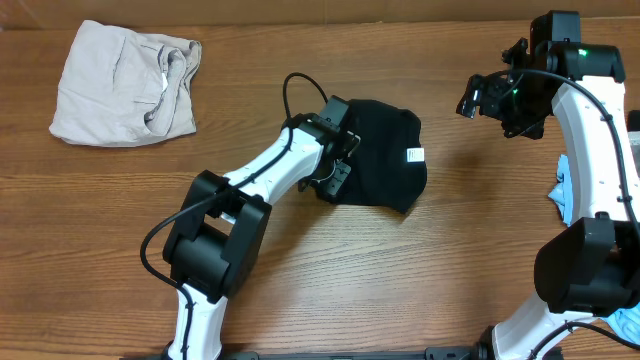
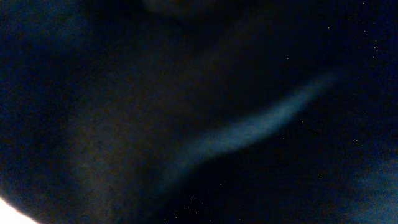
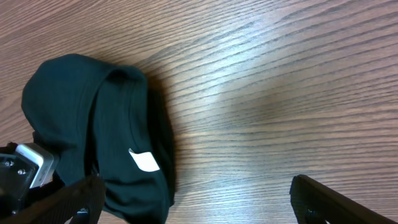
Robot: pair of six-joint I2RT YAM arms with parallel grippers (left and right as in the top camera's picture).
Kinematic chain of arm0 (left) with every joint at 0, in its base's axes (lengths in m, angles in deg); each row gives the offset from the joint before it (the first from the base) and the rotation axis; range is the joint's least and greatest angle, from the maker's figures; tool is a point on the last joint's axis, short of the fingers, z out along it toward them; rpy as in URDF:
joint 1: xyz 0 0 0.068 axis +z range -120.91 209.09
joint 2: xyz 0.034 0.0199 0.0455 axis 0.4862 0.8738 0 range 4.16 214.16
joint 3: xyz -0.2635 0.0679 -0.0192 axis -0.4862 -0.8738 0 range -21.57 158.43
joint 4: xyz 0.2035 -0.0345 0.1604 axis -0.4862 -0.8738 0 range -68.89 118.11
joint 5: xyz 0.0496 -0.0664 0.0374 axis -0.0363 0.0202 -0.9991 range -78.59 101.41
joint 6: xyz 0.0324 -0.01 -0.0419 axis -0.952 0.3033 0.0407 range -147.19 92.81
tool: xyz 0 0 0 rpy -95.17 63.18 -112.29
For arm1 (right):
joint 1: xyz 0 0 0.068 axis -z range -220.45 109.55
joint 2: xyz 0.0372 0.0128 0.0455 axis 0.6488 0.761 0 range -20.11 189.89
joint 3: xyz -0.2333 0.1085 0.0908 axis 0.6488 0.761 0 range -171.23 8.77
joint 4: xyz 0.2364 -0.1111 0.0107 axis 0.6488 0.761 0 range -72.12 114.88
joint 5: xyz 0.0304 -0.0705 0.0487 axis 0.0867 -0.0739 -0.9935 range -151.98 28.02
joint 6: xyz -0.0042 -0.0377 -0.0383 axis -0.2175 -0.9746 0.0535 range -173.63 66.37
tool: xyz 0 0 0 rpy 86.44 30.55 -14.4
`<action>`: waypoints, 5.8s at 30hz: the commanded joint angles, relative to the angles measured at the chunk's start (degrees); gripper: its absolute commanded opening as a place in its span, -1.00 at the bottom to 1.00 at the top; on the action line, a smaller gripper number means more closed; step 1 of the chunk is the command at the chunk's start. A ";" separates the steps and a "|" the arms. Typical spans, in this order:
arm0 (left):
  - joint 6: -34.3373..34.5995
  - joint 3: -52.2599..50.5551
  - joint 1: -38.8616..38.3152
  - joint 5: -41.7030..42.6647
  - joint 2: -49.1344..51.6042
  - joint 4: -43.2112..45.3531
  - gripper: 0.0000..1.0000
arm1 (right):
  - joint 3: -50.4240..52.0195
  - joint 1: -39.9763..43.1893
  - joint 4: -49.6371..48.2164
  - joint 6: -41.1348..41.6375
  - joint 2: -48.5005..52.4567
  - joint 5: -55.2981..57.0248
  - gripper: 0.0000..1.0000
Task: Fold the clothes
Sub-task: 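Lift the black bundle with the left gripper and carry it leftward, then lower the black bundle onto the beige garment with the left gripper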
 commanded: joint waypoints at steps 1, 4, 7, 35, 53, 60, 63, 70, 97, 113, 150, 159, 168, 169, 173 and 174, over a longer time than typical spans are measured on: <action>0.35 -1.81 0.39 -15.76 0.22 -1.81 -0.86 | -0.76 -0.24 -0.20 -0.24 -0.44 -0.33 0.96; 1.75 -1.81 2.45 -27.50 0.22 -4.11 -0.84 | -0.74 -0.26 -0.17 -0.24 -0.44 -0.33 0.96; 1.86 -1.81 5.90 -33.27 0.22 -4.63 -0.77 | -0.74 -0.26 -0.17 -0.24 -0.44 -0.33 0.96; -10.47 33.86 0.59 -3.69 -0.17 -30.12 1.00 | -0.72 -0.24 -0.79 -0.31 -0.35 -0.33 1.00; -3.96 6.10 -2.97 -12.20 0.13 -8.46 1.00 | -0.72 -0.24 -0.37 -0.70 -0.35 -0.31 1.00; -5.09 -2.12 -2.78 -12.20 0.15 -0.28 1.00 | -0.72 -0.24 -0.57 -0.66 -0.35 -0.33 1.00; -5.03 -4.83 -2.78 -12.20 0.15 3.43 0.93 | -0.72 -0.26 -0.39 -0.66 -0.35 -0.33 1.00; -5.03 -7.41 -2.64 -14.40 0.17 4.13 -0.85 | -0.72 -0.26 -0.33 -0.66 -0.35 -0.31 1.00; -14.29 43.19 21.24 -32.33 0.13 -15.26 -0.92 | -0.72 -0.26 -0.59 -0.63 -0.35 -0.33 1.00; -49.44 42.86 42.71 -17.31 1.55 -1.05 -0.92 | -0.72 -0.26 1.22 -0.20 -0.35 -0.35 0.98; -9.42 43.67 39.60 23.08 13.77 -2.49 1.00 | -0.72 -0.26 1.38 -0.22 -0.35 -0.31 0.97; 0.79 57.77 41.44 13.05 10.19 -8.39 1.00 | -0.72 -0.26 1.36 -0.24 -0.35 -0.31 0.98; -3.21 54.95 43.01 -7.54 12.17 -10.58 1.00 | -0.72 -0.26 0.85 -0.22 -0.35 -0.33 0.98; -3.91 53.44 43.21 -6.99 12.59 -9.33 0.99 | -0.72 -0.26 0.87 -0.22 -0.35 -0.31 0.98; -6.23 45.99 43.60 -3.37 14.19 -3.56 1.00 | -0.72 -0.26 0.87 -0.22 -0.35 -0.31 0.98; -6.19 44.15 43.65 -2.95 14.67 -2.49 1.00 | -0.72 -0.26 0.85 -0.22 -0.35 -0.31 0.98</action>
